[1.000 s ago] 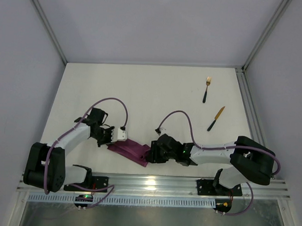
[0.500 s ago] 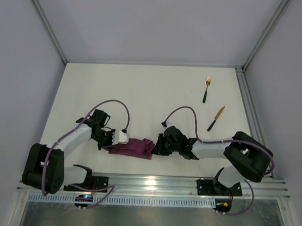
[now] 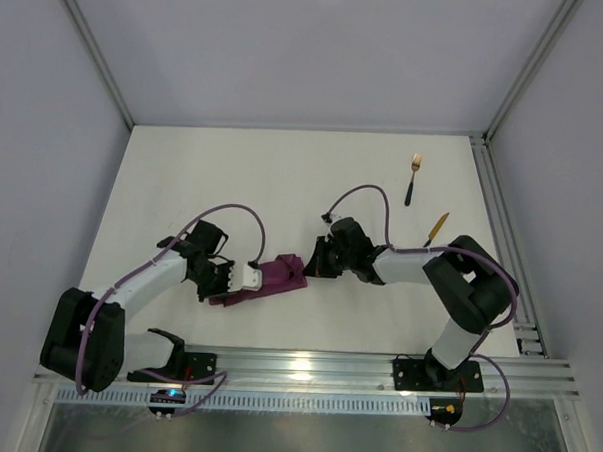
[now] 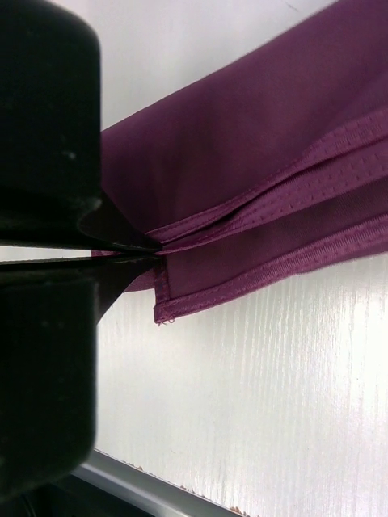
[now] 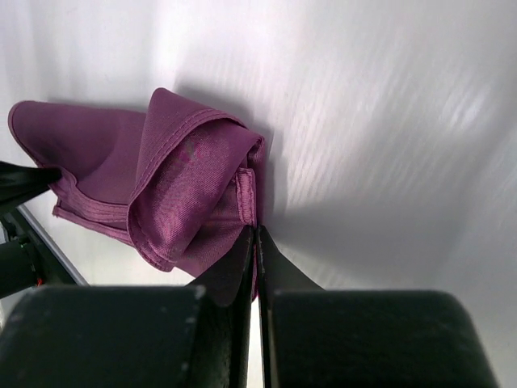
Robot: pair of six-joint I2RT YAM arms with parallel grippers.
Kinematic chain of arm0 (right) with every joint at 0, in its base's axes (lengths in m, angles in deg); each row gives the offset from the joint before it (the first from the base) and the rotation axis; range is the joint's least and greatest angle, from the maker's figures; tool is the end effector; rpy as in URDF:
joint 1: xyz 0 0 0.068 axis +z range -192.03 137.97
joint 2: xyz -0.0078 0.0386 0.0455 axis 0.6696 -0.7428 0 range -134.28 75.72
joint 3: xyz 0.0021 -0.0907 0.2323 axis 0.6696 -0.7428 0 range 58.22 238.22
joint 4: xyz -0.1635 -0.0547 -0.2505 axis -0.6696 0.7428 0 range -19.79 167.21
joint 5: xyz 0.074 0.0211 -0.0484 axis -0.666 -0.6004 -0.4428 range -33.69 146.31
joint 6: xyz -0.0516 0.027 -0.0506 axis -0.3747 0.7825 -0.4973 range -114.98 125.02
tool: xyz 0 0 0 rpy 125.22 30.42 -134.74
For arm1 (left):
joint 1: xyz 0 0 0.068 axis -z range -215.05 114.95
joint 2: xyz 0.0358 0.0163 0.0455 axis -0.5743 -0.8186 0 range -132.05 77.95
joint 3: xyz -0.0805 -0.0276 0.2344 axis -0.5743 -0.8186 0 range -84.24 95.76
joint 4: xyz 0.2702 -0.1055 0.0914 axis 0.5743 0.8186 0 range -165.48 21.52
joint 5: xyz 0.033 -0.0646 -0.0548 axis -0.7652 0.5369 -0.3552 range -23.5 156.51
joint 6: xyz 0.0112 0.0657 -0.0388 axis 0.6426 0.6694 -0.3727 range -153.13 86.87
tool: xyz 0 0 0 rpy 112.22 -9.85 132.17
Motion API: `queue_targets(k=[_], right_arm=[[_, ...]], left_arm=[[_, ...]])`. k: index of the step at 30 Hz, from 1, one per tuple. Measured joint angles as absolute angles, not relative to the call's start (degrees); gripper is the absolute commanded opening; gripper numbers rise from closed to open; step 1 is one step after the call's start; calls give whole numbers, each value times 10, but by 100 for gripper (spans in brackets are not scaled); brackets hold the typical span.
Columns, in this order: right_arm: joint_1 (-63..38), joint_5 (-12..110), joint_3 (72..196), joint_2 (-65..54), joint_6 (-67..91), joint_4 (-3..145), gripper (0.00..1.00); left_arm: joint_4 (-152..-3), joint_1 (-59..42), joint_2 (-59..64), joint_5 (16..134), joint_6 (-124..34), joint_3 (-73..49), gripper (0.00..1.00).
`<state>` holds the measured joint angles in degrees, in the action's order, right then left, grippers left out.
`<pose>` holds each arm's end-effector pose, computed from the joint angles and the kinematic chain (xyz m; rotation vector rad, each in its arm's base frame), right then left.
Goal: Fold the napkin into a case and place the utensils inside
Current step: Rotate the smaller rectangle-folded napkin at the center of the board.
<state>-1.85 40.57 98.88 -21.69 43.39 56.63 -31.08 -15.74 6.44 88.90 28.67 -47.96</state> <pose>0.2636 0.2461 0.0477 -0.1898 2.5043 0.9559 0.2180 -0.1029 0.0899 1.8604 2.0965 -0.4249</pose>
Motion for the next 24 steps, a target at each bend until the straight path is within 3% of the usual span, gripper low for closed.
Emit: queue_targets(k=[11, 13, 19, 24], right_arm=[[-48, 392, 1057, -258, 377, 614, 4], [-51, 393, 1068, -261, 365, 629, 9], [-53, 415, 1082, -240, 326, 678, 37], [-41, 442, 1085, -176, 302, 723, 43]], left_arm=[[-325, -104, 65, 837, 266, -488, 0], [-326, -104, 65, 837, 264, -488, 0], [-328, -104, 65, 838, 254, -488, 0], [-330, -104, 65, 837, 244, -488, 0]])
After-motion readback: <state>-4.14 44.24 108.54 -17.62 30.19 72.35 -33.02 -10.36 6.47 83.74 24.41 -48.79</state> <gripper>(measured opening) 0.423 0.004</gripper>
